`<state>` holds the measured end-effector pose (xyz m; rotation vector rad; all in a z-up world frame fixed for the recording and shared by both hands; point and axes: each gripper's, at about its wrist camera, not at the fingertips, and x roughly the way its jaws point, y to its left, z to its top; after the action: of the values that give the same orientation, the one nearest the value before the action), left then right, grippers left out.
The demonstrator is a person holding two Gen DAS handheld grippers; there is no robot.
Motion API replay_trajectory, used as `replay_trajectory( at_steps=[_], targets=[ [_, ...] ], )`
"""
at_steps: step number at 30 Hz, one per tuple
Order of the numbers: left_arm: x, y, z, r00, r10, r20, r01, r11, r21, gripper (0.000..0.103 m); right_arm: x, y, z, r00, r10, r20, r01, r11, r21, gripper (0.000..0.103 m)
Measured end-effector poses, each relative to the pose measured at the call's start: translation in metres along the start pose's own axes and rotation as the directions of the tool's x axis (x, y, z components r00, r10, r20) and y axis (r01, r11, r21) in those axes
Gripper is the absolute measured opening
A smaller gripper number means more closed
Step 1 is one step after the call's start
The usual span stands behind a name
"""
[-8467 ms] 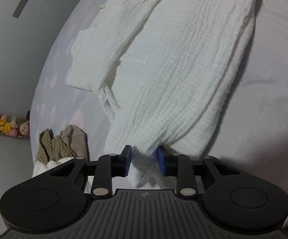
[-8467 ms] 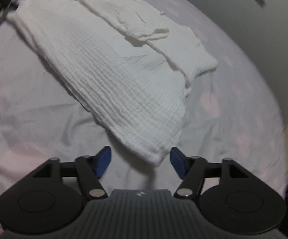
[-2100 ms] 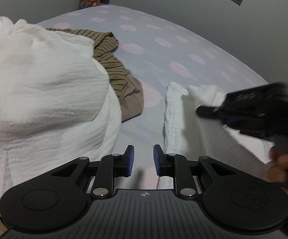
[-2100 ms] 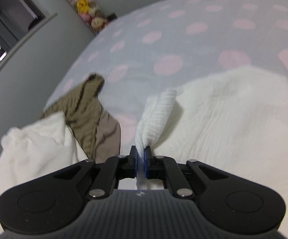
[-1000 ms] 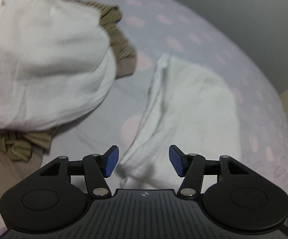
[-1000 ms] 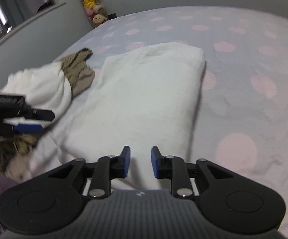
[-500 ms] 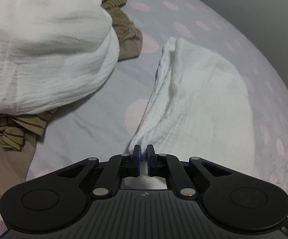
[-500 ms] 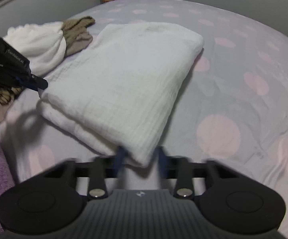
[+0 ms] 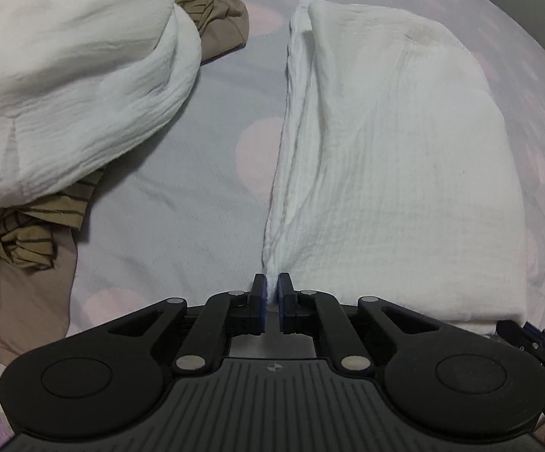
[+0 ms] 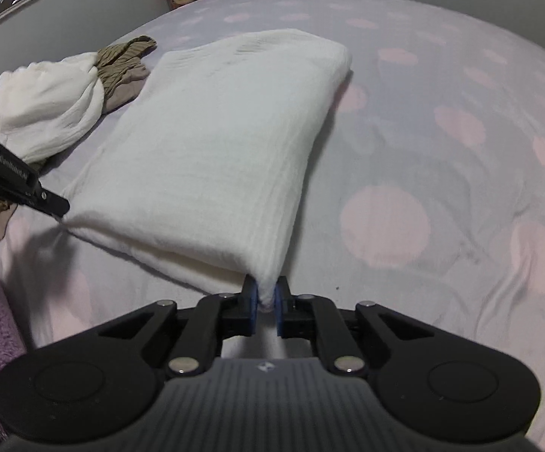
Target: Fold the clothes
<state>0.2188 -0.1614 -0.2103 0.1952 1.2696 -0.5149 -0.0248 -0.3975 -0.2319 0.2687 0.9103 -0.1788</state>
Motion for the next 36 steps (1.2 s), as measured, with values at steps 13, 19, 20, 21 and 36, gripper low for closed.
replay_trajectory(
  at_steps=[13,19,20,21,36],
  targets=[
    [-0.005,0.004,0.01,0.999,-0.035,0.039,0.038,0.996,-0.084,0.059,-0.013,-0.039,0.007,0.984,0.146,0.106,-0.174,0.926,0.334,0.06],
    [0.023,-0.004,0.009,0.999,-0.029,-0.024,0.028,0.998,-0.064,0.053,0.026,-0.051,-0.004,0.97,0.233,0.063,-0.233,0.841,0.488,0.047],
    [0.024,-0.006,0.009,0.999,-0.026,-0.02,0.025,0.998,-0.055,0.046,0.031,-0.049,-0.005,0.969,0.241,0.062,-0.239,0.835,0.495,0.04],
    [0.025,-0.009,0.01,0.999,-0.037,-0.019,0.036,0.998,-0.046,0.041,0.034,-0.049,-0.006,0.967,0.248,0.064,-0.246,0.831,0.499,0.031],
    [-0.05,-0.067,-0.032,0.987,-0.122,-0.101,0.145,0.952,0.27,0.01,-0.083,-0.058,0.013,0.962,0.248,0.111,-0.272,0.893,0.359,0.012]
  ],
)
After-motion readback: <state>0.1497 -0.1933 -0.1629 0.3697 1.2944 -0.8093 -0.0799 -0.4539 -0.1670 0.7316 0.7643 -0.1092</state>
